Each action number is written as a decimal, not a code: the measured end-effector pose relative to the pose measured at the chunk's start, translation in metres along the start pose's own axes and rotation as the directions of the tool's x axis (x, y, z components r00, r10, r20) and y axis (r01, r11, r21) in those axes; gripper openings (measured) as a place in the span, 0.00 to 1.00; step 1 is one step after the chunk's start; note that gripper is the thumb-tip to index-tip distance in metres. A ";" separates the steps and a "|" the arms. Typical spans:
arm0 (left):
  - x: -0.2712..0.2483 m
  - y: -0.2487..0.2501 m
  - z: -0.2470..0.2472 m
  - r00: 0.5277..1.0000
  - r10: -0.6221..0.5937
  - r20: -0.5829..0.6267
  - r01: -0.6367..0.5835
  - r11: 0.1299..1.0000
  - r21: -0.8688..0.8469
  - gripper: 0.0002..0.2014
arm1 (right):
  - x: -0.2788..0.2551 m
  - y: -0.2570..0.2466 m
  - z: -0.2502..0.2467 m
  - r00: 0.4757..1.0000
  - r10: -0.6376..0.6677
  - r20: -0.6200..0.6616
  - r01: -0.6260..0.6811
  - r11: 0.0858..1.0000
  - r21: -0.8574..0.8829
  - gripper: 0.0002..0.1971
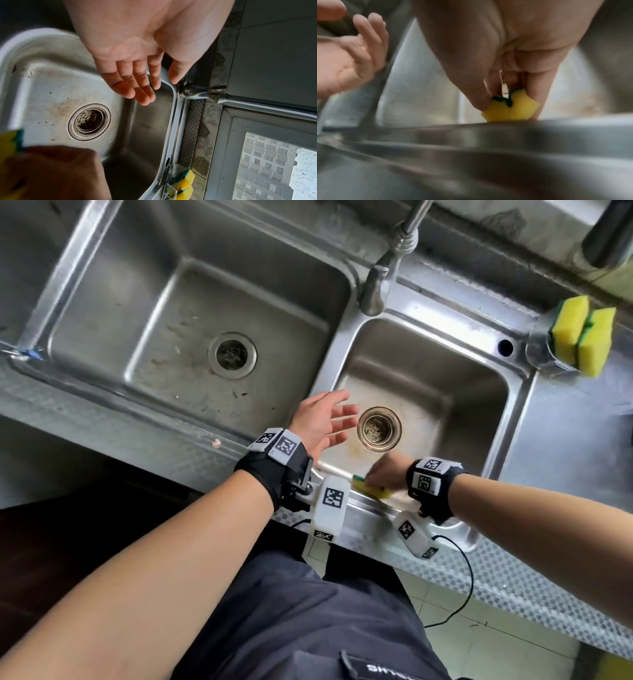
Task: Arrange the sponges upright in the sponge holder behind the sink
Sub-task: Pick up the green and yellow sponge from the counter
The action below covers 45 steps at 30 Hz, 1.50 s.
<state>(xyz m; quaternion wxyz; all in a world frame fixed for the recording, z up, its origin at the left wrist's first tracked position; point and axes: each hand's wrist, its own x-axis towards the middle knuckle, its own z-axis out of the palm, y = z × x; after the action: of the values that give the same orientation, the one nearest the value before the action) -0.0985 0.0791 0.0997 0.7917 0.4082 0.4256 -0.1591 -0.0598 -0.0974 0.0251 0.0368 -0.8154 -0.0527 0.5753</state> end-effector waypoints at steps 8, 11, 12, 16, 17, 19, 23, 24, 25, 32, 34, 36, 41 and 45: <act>0.000 0.017 -0.024 0.996 0.058 -0.062 -0.062 0.995 -0.074 0.11 | 0.000 -0.080 0.011 0.977 -0.180 -0.114 0.204 0.945 0.254 0.12; 0.001 0.021 -0.021 0.997 0.059 -0.051 -0.062 0.997 -0.054 0.08 | -0.007 -0.065 0.007 0.967 -0.233 -0.107 0.244 0.964 0.108 0.05; 0.002 0.021 -0.019 0.997 0.054 -0.045 -0.056 0.997 -0.046 0.07 | -0.009 -0.059 0.006 0.973 -0.218 -0.079 0.220 0.975 0.011 0.07; 0.003 0.020 -0.009 0.999 0.043 -0.019 -0.044 0.999 -0.011 0.08 | -0.009 -0.016 0.005 0.999 -0.014 -0.045 -0.004 0.929 -0.371 0.17; 0.003 0.019 -0.008 0.999 0.044 -0.015 -0.044 0.999 -0.008 0.09 | -0.006 -0.005 0.005 0.998 0.046 -0.037 -0.057 0.915 -0.400 0.18; 0.005 0.019 -0.007 0.999 0.045 -0.010 -0.045 0.999 -0.002 0.10 | 0.001 0.005 0.002 0.995 0.101 0.019 -0.085 0.910 -0.406 0.20; 0.004 0.018 -0.015 0.999 0.037 -0.029 -0.038 0.999 -0.017 0.08 | 0.015 -0.016 0.001 0.998 0.028 0.053 -0.009 0.949 -0.315 0.20; 0.004 0.018 -0.018 0.999 0.034 -0.037 -0.035 0.999 -0.027 0.08 | 0.016 -0.027 0.003 0.998 0.009 0.055 0.008 0.954 -0.299 0.21; 0.004 0.018 -0.022 0.998 0.032 -0.047 -0.033 0.999 -0.037 0.08 | 0.018 -0.039 0.004 0.998 -0.023 0.055 0.035 0.968 -0.247 0.21; 0.003 0.022 -0.043 0.994 0.039 -0.100 -0.047 0.996 -0.080 0.09 | 0.037 -0.085 0.002 0.998 -0.056 0.017 0.042 0.887 0.459 0.12; 0.003 0.024 -0.045 0.994 0.038 -0.104 -0.048 0.995 -0.092 0.08 | 0.037 -0.080 -0.008 0.999 0.011 -0.033 0.017 0.660 0.751 0.06; 0.004 0.025 -0.044 0.993 0.040 -0.108 -0.051 0.994 -0.100 0.08 | 0.046 -0.065 -0.024 0.987 0.111 -0.115 0.039 0.532 0.846 0.06; 0.008 0.026 -0.035 0.995 0.040 -0.096 -0.049 0.994 -0.097 0.08 | 0.065 -0.037 -0.051 0.982 0.109 -0.154 0.079 0.503 0.860 0.02; 0.011 0.024 -0.030 0.995 0.035 -0.094 -0.043 0.995 -0.087 0.10 | 0.060 -0.064 -0.087 0.983 0.061 -0.172 0.133 0.406 0.904 0.02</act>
<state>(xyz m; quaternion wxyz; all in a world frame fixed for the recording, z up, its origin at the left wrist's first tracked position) -0.0939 0.1187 0.0942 0.7915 0.3878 0.4604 -0.1053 0.0388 -0.0262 0.0058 0.4919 -0.7099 0.2551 0.4349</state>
